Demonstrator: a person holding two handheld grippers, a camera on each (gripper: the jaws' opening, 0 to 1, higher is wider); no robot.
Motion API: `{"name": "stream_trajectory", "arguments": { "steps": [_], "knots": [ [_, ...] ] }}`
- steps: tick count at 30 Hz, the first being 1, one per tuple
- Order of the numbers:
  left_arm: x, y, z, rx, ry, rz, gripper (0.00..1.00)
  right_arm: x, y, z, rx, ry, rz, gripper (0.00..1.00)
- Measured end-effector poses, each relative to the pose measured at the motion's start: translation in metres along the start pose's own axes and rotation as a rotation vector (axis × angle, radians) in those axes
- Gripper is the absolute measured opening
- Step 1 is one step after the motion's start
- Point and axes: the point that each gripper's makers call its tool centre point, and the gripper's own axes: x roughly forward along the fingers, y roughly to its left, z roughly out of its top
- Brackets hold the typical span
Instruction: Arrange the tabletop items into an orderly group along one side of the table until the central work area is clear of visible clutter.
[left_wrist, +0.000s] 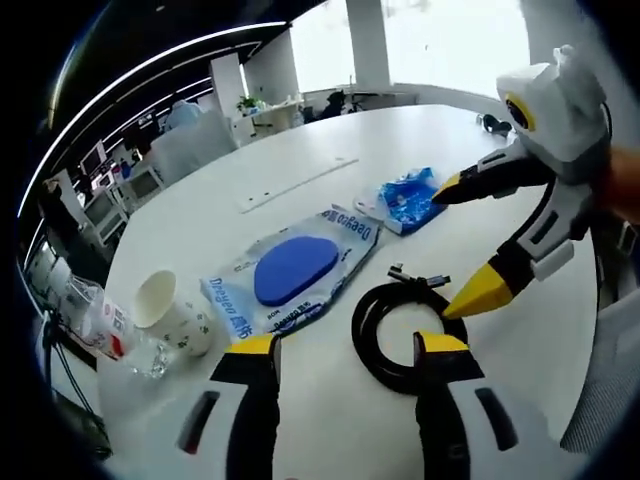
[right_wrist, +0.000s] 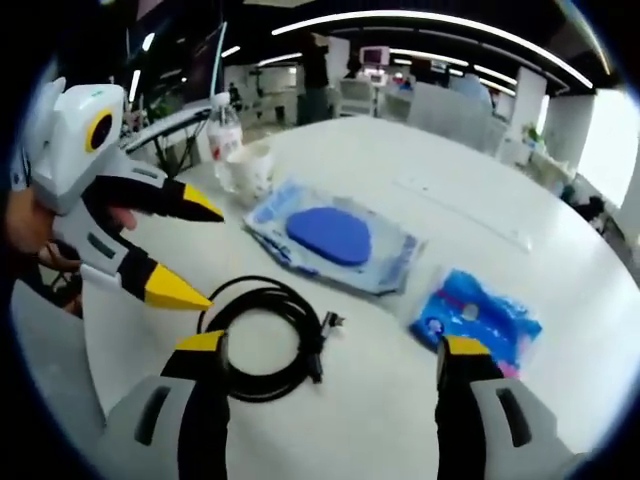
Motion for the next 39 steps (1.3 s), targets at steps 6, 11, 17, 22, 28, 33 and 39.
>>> {"name": "stream_trajectory", "arguments": {
  "steps": [6, 11, 17, 22, 28, 33, 39],
  "knots": [
    [-0.007, 0.004, 0.003, 0.004, -0.006, 0.021, 0.69, -0.007, -0.002, 0.004, 0.001, -0.013, 0.0, 0.89],
    [-0.011, 0.005, 0.003, -0.001, -0.019, 0.02, 0.85, -0.013, -0.001, 0.011, -0.022, -0.049, 0.011, 0.93],
    [-0.017, 0.002, 0.012, -0.017, -0.065, 0.017, 0.97, -0.018, -0.003, 0.017, -0.034, -0.073, 0.003, 0.97],
    [-0.021, 0.001, 0.018, -0.013, -0.077, 0.02, 0.99, -0.023, -0.004, 0.017, -0.041, -0.075, 0.008, 1.0],
    [-0.027, 0.006, 0.02, -0.004, -0.084, 0.037, 0.99, -0.032, -0.009, 0.018, -0.042, -0.086, -0.001, 1.0],
    [-0.037, 0.014, 0.02, -0.013, -0.09, 0.06, 0.99, -0.042, -0.011, 0.022, -0.048, -0.107, -0.007, 1.0],
    [-0.049, 0.02, 0.019, -0.029, -0.106, 0.084, 0.99, -0.052, -0.011, 0.027, -0.069, -0.131, -0.02, 1.0]
  ]
}}
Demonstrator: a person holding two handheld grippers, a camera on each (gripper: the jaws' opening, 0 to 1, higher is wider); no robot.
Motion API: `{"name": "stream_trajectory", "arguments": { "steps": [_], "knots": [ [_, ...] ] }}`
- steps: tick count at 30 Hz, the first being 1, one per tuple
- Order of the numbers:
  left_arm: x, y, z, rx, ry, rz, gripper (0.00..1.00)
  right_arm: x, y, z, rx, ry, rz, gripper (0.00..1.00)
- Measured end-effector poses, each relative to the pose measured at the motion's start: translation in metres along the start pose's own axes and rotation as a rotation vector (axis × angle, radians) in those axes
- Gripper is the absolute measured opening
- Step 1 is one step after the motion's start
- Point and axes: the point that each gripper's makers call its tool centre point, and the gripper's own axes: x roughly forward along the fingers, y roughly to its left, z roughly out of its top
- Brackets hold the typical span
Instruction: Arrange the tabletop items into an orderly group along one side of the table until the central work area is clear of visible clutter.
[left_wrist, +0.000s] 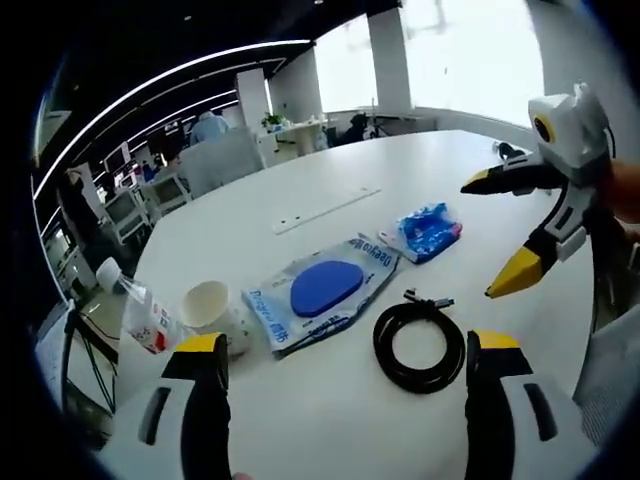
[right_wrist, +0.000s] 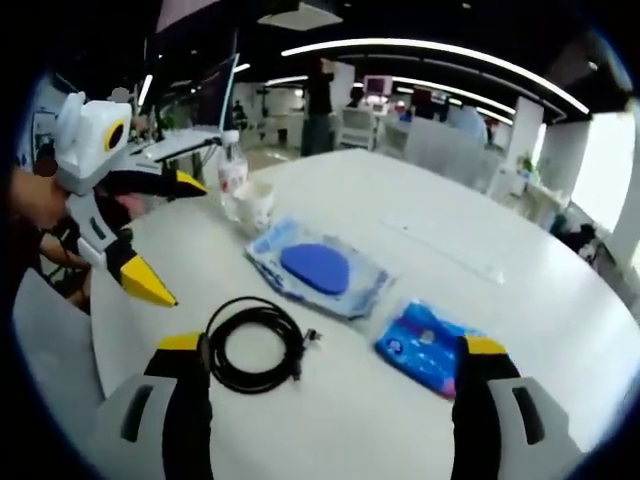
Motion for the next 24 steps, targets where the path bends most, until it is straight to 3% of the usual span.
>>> {"name": "stream_trajectory", "arguments": {
  "steps": [8, 11, 24],
  "knots": [
    [-0.021, 0.004, 0.008, 0.001, -0.041, 0.026, 0.99, -0.015, 0.001, 0.011, -0.008, -0.044, -0.003, 1.0],
    [-0.027, 0.007, 0.011, 0.086, -0.066, 0.057, 0.99, -0.02, 0.002, 0.012, -0.055, -0.047, -0.012, 1.0],
    [-0.042, 0.003, 0.002, 0.039, -0.078, 0.06, 0.99, -0.036, 0.005, -0.002, -0.024, -0.047, -0.015, 1.0]
  ]
}}
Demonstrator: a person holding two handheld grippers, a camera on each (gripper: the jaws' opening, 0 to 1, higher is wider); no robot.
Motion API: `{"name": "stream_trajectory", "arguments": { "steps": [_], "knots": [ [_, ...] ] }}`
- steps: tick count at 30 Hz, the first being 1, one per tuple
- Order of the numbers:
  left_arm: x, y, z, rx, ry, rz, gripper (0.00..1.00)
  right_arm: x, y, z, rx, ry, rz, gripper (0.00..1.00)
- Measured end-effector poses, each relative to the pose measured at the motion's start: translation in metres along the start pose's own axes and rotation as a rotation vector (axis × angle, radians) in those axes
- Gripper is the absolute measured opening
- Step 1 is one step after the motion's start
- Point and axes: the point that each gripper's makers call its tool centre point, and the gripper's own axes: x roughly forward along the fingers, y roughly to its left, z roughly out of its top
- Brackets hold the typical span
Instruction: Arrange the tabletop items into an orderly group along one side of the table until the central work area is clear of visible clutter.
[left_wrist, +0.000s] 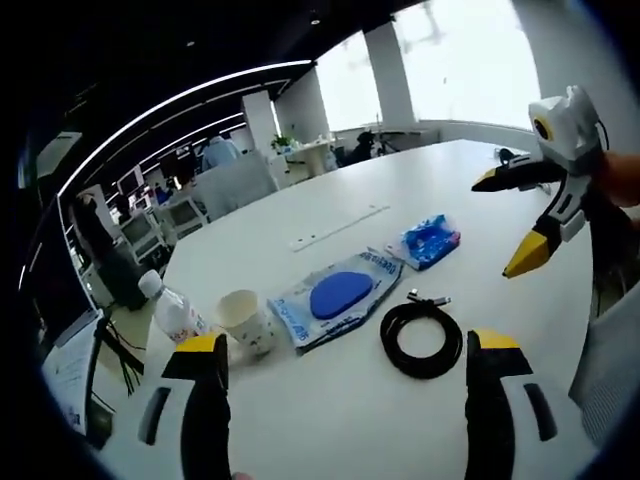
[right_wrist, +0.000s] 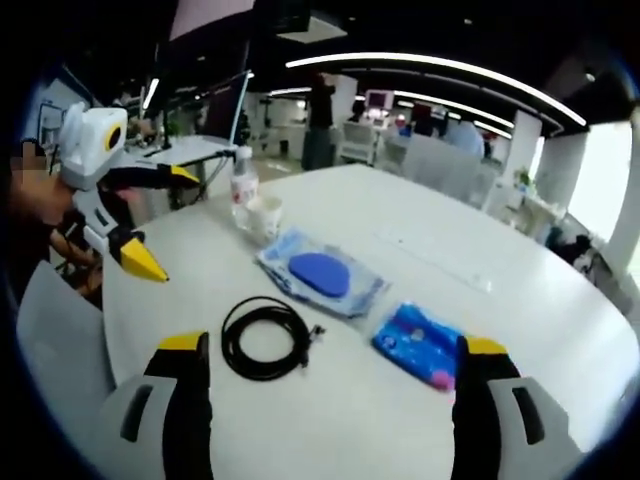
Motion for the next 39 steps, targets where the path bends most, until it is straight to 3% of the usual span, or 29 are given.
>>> {"name": "stream_trajectory", "arguments": {
  "steps": [13, 18, 30, 39],
  "knots": [
    [-0.017, -0.003, -0.012, -0.058, -0.054, 0.033, 0.99, -0.018, 0.005, 0.009, 0.07, -0.113, -0.028, 1.0],
    [-0.024, -0.002, -0.017, -0.079, -0.06, 0.048, 0.99, -0.02, 0.009, 0.01, 0.078, -0.127, -0.026, 1.0],
    [-0.044, -0.002, -0.025, -0.095, -0.085, 0.083, 0.99, -0.033, 0.024, -0.012, 0.111, -0.142, -0.039, 1.0],
    [-0.057, -0.002, -0.032, -0.101, -0.108, 0.092, 0.99, -0.05, 0.026, -0.019, 0.146, -0.195, -0.083, 1.0]
  ]
}}
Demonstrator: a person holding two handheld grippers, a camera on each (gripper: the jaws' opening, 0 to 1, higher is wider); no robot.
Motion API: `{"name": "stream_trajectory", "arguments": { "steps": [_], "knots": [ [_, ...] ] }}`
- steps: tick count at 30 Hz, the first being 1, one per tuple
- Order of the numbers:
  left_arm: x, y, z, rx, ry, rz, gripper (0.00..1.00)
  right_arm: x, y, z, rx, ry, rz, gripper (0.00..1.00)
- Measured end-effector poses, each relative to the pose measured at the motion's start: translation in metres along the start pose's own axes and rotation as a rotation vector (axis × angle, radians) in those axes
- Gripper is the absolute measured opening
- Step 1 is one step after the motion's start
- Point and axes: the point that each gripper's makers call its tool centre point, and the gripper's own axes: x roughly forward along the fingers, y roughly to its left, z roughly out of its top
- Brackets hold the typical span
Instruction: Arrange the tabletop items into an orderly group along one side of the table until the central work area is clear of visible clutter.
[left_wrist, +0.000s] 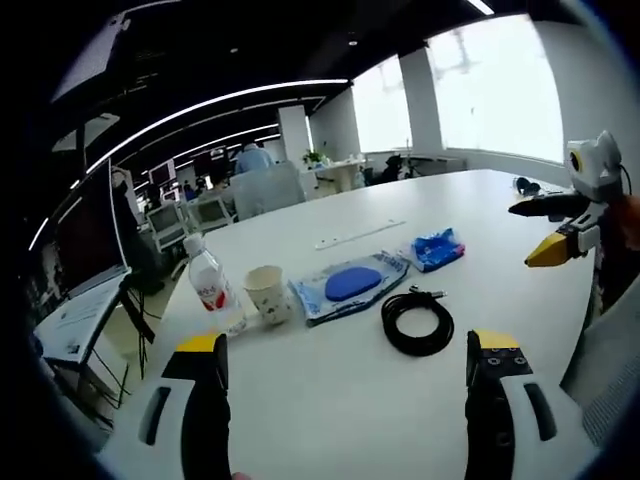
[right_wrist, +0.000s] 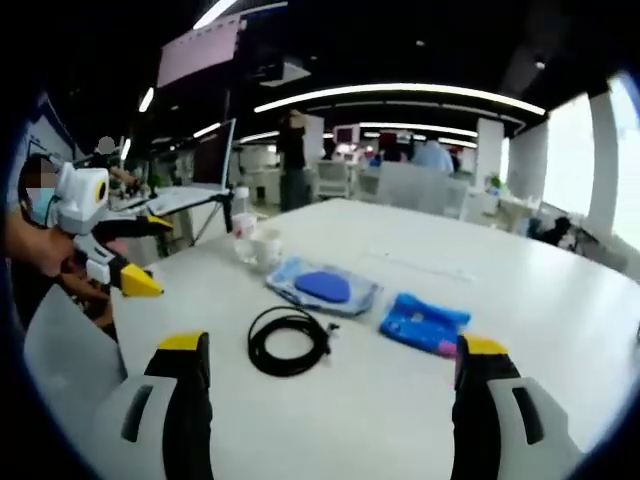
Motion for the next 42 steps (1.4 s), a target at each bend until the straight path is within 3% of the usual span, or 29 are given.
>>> {"name": "stream_trajectory", "arguments": {
  "steps": [12, 20, 31, 42],
  "knots": [
    [-0.018, 0.001, -0.009, -0.016, -0.01, 0.008, 0.99, -0.017, 0.015, -0.012, -0.024, 0.016, -0.027, 1.0],
    [-0.027, 0.001, -0.024, -0.029, 0.004, 0.03, 0.99, -0.029, 0.022, -0.02, 0.026, 0.017, -0.058, 1.0],
    [-0.032, 0.003, -0.023, -0.025, -0.017, 0.043, 0.99, -0.036, 0.019, -0.027, 0.013, 0.042, -0.084, 1.0],
    [-0.031, -0.001, -0.023, -0.012, -0.019, 0.036, 0.99, -0.032, 0.019, -0.021, 0.0, 0.036, -0.092, 1.0]
  ]
}}
